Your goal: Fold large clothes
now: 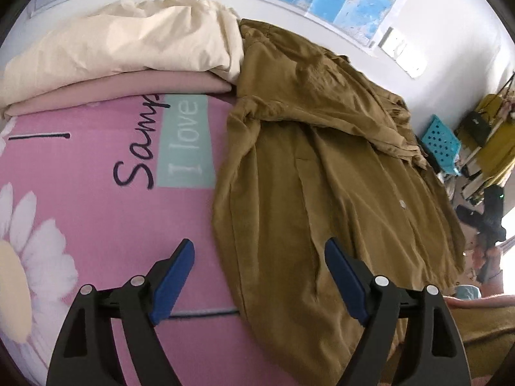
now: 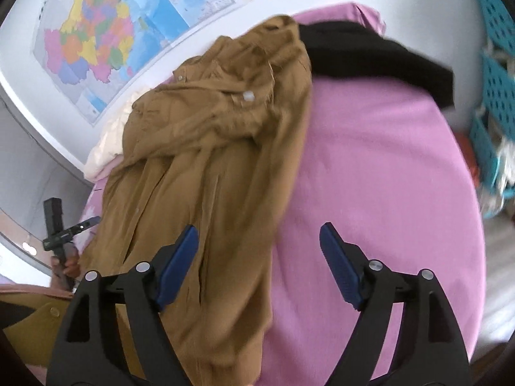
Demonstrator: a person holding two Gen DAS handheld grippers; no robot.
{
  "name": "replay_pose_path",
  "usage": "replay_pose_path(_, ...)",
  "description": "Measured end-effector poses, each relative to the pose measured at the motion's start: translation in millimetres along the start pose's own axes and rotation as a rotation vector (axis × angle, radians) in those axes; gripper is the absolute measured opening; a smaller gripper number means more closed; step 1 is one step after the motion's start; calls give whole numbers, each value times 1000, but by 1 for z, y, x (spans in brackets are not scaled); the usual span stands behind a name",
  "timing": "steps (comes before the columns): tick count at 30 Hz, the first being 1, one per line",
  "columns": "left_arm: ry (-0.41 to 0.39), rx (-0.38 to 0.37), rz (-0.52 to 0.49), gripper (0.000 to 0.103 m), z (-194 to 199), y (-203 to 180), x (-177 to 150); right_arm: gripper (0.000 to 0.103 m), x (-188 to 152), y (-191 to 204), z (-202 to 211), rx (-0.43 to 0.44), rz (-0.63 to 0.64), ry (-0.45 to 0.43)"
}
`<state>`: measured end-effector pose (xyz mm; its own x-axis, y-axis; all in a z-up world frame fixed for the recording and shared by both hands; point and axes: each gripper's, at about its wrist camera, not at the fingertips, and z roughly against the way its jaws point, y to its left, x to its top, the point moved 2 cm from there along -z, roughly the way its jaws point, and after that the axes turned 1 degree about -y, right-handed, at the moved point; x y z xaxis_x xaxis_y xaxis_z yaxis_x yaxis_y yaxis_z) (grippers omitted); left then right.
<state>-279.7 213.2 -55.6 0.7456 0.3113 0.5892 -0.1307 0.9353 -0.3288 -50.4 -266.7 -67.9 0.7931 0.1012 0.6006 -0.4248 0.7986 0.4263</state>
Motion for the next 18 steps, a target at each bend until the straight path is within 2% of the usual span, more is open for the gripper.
replay_pose_path(4,37,-67,-12,81,3,-10,-10,78,-19,1,0,42,-14,13)
replay_pose_path(8,80,-144,-46,94,3,-25,-23,78,-27,13,-7,70,36,35)
replay_pose_path(10,100,-187,-49,97,4,-30,-29,77,-30,20,-9,95,61,43)
replay_pose_path(11,111,-203,-51,97,5,-32,-33,71,-32,23,-11,137,60,56)
replay_pose_path(14,140,-292,-14,97,8,-34,-41,68,-38,28,-13,150,89,53)
replay_pose_path(15,149,-326,5,97,8,-36,-44,64,-39,27,-13,170,76,54)
replay_pose_path(17,155,-354,8,97,8,-41,-49,43,-40,22,-14,232,29,51)
replay_pose_path(18,153,-360,11,97,6,-43,-50,40,-41,21,-15,246,23,50)
